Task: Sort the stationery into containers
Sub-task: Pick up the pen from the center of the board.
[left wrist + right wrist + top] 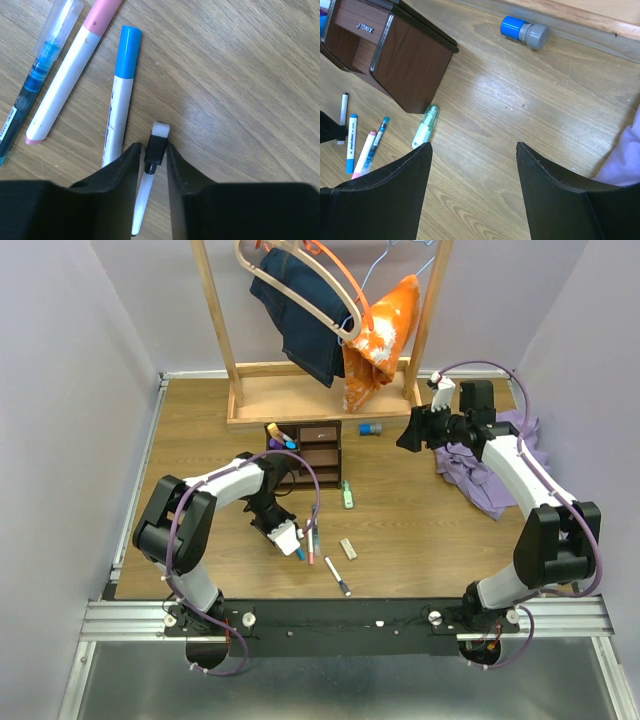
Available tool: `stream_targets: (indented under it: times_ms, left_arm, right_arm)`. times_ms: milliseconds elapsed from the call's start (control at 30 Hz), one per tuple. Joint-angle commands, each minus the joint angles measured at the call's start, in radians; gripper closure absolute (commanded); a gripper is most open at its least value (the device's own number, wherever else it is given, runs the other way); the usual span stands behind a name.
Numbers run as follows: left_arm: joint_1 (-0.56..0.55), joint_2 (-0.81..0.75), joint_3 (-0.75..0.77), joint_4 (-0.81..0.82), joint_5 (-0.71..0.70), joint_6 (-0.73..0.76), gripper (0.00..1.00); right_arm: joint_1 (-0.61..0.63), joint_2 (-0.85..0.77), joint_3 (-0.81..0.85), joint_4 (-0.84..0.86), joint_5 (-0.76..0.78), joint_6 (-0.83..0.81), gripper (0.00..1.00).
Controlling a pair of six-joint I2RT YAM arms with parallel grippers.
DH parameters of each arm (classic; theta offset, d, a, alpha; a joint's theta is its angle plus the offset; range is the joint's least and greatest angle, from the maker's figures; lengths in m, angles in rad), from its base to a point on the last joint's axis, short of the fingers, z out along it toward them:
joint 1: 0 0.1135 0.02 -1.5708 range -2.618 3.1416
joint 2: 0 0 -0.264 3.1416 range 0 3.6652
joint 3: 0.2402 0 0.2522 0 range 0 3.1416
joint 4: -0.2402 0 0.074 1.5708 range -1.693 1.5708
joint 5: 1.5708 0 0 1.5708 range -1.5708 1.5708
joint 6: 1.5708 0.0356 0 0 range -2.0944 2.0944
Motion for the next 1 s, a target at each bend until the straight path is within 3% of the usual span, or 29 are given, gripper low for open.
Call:
stream_targets:
  times_ms: [0, 200, 300, 433, 500, 533, 567, 700, 767, 800, 833, 900, 933, 967]
  left_arm:
    - [-0.012, 0.006, -0.025, 0.024, -0.030, 0.175, 0.69]
    - [-0.015, -0.008, -0.012, -0.025, -0.022, 0.135, 0.88]
    - [-0.012, -0.058, 0.068, -0.134, 0.030, 0.077, 0.93]
    - [0.000, -0.146, 0.301, -0.408, 0.217, 0.077, 0.93]
    - [0.000, -0.172, 0.393, -0.459, 0.306, 0.021, 0.91]
    - [0.000, -0.176, 0.482, -0.456, 0.382, -0.024, 0.91]
    - [0.000, -0.178, 0.520, -0.432, 0.419, -0.168, 0.91]
    - [0.043, -0.157, 0.625, -0.153, 0.472, -0.586, 0.89]
    - [0.092, -0.157, 0.615, 0.093, 0.514, -0.749, 0.89]
    - [0.135, -0.155, 0.605, 0.190, 0.525, -0.947, 0.89]
    - [0.160, -0.155, 0.586, 0.382, 0.533, -1.034, 0.89]
    - [0.227, -0.152, 0.549, 0.610, 0.556, -1.263, 0.89]
    - [0.244, -0.144, 0.520, 0.819, 0.564, -1.470, 0.89]
    - [0.259, -0.137, 0.509, 0.906, 0.570, -1.557, 0.89]
  right_arm:
    - [-0.008, 0.008, -0.016, 0.022, -0.013, 0.008, 0.24]
    - [-0.010, 0.011, -0.011, 0.022, -0.013, 0.004, 0.24]
    - [-0.010, 0.012, 0.004, 0.008, -0.004, -0.007, 0.24]
    - [-0.010, 0.026, 0.044, -0.009, -0.007, -0.019, 0.24]
    - [-0.010, 0.040, 0.058, -0.017, -0.005, -0.022, 0.24]
    - [-0.010, 0.044, 0.064, -0.018, -0.004, -0.024, 0.24]
    - [-0.010, 0.050, 0.081, -0.020, -0.002, -0.027, 0.24]
    - [-0.010, 0.083, 0.104, -0.011, -0.004, -0.016, 0.24]
    - [-0.010, 0.090, 0.110, -0.002, -0.013, -0.010, 0.24]
    - [-0.010, 0.095, 0.113, 0.002, -0.012, -0.005, 0.24]
    - [-0.010, 0.101, 0.115, 0.003, -0.013, -0.001, 0.24]
    - [-0.010, 0.106, 0.115, 0.011, -0.013, 0.007, 0.24]
    - [-0.010, 0.109, 0.115, 0.012, -0.015, 0.008, 0.24]
    - [-0.008, 0.109, 0.115, 0.015, -0.015, 0.010, 0.24]
